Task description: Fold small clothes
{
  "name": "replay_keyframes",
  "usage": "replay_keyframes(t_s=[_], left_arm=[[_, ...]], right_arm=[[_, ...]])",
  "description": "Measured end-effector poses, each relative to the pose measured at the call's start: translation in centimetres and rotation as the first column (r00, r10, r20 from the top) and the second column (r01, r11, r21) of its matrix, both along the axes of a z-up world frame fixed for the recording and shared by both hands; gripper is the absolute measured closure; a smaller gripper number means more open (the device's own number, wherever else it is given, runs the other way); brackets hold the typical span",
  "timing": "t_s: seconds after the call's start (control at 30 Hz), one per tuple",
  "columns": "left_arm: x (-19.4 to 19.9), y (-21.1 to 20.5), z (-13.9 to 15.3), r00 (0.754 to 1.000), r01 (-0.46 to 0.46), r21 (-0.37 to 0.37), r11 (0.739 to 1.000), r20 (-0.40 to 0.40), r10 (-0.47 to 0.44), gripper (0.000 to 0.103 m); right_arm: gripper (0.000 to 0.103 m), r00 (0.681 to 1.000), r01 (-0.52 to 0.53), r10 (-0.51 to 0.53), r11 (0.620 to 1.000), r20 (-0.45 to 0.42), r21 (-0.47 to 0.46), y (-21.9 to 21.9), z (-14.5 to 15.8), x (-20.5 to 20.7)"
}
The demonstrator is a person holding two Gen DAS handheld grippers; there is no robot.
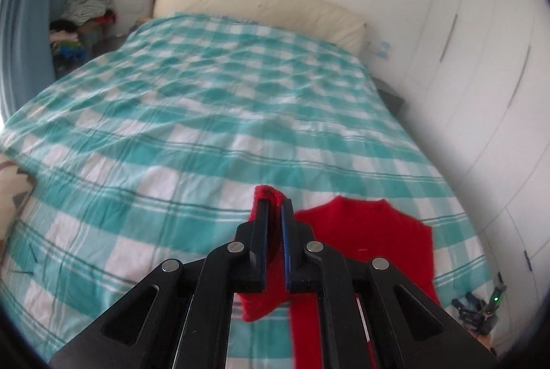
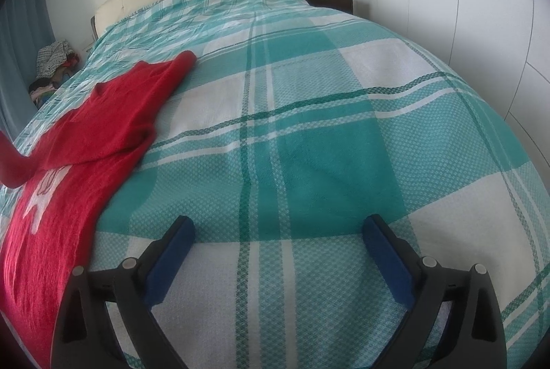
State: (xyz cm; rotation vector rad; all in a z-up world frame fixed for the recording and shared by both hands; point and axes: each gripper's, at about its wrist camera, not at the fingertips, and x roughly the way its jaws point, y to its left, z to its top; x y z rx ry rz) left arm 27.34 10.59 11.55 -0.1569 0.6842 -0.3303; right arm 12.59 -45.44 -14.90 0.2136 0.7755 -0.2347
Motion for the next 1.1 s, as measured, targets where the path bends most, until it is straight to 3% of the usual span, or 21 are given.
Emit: replay_keyframes(t_s=[0.1,0.17,0.37,0.43,0.5,0.53,0.57,0.67,0.83,0.97,1.1], left_arm=[[2.0,-7.1,1.2,0.995,0.104,-0.009,0.995,0.011,-0.104,0.098],[2.0,-11.1,0.5,0.987,0.160,-0.013,0.987,-0.006,-0.160,0.098],[2.3,-21.2,-5.4,0.952,0.282,0.015,0.959,-0.128,-0.278,0.097],[2.2,-23.8,-8.0,0.933,0.321,0.032,0.946,-0.183,-0.311,0.093],[2.3,-26.0,-10.5,0.923,0.327,0.076,0.942,-0.239,-0.301,0.064],[2.1,-26.5,-11.4,0.921,0.322,0.087,0.943,-0.257,-0.291,0.036],[1.9,-26.6,-12.0,0.923,0.317,0.085,0.945,-0.255,-0.287,0.025],[1.1,-25.6,-12.5,0.926,0.312,0.056,0.949,-0.241,-0.290,0.021],[0.6,-18.8,-13.1,0.970,0.154,0.089,0.984,-0.205,-0.134,0.008],[-0.6,-11.6,-15.0,0.979,0.021,0.183,0.983,-0.203,0.017,0.008],[-3.4,-6.3,-17.0,0.969,-0.038,0.243,0.969,-0.228,0.095,0.008]], right_arm=[[0.005,1.000,-0.001,0.001,1.000,0.001,0.004,-0.1,0.0,0.0],[0.005,1.000,-0.001,0.001,1.000,0.001,0.003,-0.1,0.0,0.0],[0.004,1.000,-0.001,0.001,1.000,0.001,0.005,-0.1,0.0,0.0],[0.004,1.000,-0.002,0.002,1.000,0.001,0.004,-0.1,0.0,0.0],[0.004,1.000,-0.004,0.004,1.000,0.000,0.004,-0.1,0.1,-0.1],[0.003,1.000,-0.004,0.004,1.000,0.000,0.005,-0.1,0.1,-0.1],[0.003,1.000,-0.004,0.004,1.000,0.001,0.005,0.0,0.1,-0.1],[0.003,1.000,-0.004,0.004,1.000,0.000,0.005,0.0,0.1,-0.1],[0.003,1.000,-0.006,0.006,1.000,-0.005,0.000,0.1,0.1,-0.2],[0.002,1.000,-0.008,0.007,1.000,-0.010,-0.006,0.3,0.1,-0.3],[0.002,1.000,-0.009,0.009,1.000,-0.013,-0.009,0.3,0.1,0.0]])
